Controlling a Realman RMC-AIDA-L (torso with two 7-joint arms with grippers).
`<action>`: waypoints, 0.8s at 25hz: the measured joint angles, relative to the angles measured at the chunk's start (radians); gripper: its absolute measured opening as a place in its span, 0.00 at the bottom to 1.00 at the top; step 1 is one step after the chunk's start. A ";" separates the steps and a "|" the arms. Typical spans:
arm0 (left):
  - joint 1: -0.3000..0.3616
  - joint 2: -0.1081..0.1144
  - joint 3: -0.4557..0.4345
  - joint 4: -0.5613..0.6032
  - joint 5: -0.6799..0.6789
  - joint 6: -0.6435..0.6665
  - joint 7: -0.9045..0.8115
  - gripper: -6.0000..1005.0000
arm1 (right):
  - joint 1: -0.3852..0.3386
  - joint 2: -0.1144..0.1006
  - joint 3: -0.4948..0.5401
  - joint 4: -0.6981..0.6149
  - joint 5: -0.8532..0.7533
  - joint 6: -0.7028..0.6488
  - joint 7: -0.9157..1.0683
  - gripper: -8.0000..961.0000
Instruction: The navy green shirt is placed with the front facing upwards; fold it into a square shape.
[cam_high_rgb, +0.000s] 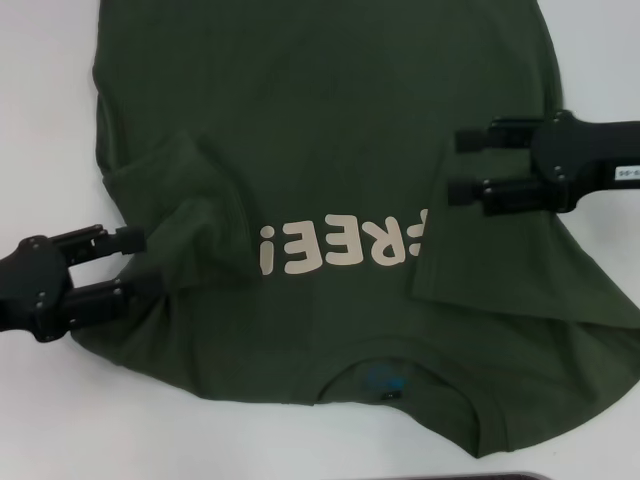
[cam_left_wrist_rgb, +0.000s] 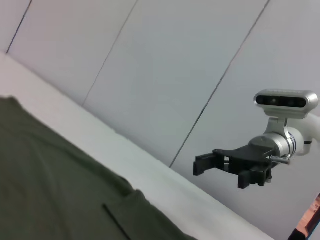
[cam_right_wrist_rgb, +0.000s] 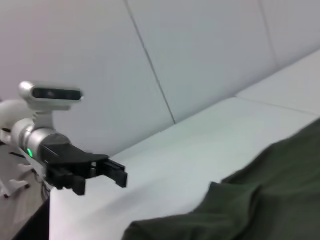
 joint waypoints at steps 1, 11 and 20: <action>0.003 -0.004 0.000 0.000 -0.005 0.000 0.023 0.72 | 0.000 0.006 0.000 0.000 0.002 -0.006 -0.004 0.86; 0.044 -0.002 0.097 -0.012 -0.007 0.030 0.061 0.72 | 0.017 0.010 -0.063 -0.007 -0.013 -0.073 0.113 0.86; 0.088 0.027 0.123 0.005 0.007 0.012 -0.452 0.72 | 0.022 -0.018 -0.057 -0.040 -0.009 -0.067 0.281 0.85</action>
